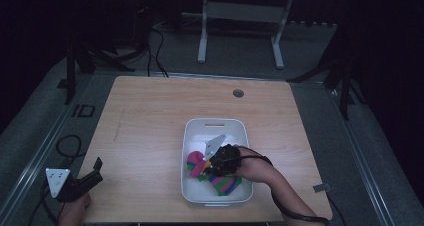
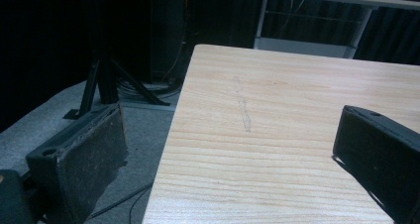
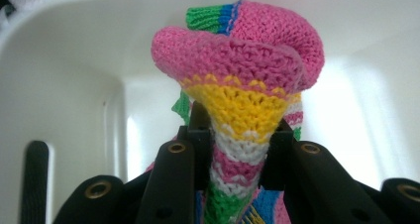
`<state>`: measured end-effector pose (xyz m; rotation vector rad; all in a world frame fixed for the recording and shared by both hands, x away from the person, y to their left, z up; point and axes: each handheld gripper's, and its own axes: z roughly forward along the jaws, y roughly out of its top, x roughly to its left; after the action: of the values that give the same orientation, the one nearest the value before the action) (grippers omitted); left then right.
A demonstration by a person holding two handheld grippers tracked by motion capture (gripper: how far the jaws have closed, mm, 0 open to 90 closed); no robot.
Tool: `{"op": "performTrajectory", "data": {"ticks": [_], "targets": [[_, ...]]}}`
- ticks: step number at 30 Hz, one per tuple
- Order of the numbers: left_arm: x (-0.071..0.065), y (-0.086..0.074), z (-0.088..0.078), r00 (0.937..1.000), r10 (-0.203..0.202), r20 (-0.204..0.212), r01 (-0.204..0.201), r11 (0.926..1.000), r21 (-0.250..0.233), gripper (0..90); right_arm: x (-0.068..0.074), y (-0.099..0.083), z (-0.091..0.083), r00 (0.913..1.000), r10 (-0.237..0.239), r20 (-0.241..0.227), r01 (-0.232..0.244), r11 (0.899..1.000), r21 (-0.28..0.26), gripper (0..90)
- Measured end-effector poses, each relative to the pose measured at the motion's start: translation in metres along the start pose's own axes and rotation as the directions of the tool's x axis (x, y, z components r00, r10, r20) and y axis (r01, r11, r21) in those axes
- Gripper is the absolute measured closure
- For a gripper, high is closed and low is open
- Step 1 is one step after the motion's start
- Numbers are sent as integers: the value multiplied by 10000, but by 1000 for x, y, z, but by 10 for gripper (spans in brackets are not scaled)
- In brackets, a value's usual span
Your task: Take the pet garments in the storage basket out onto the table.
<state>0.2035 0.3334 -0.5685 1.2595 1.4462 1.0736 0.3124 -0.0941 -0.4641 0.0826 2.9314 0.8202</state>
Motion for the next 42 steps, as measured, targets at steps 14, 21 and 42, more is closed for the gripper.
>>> {"op": "performTrajectory", "data": {"ticks": [14, 21, 42], "targets": [[0, 0, 0, 10000, -65, 9, 65, 10000, -22, 9, -12, 15, -75, 9926, 542, 1084, -229, 9622, -2714, 730], [0, 0, 0, 10000, -73, 12, 73, 10000, -14, 9, -16, 14, -101, 9840, 780, 1600, -177, 9374, -3479, 729], [0, 0, 0, 10000, -30, -21, 30, 10000, 14, 9, -41, -55, -165, 8935, 2979, 3360, -1238, 8826, -4535, 728]]}}
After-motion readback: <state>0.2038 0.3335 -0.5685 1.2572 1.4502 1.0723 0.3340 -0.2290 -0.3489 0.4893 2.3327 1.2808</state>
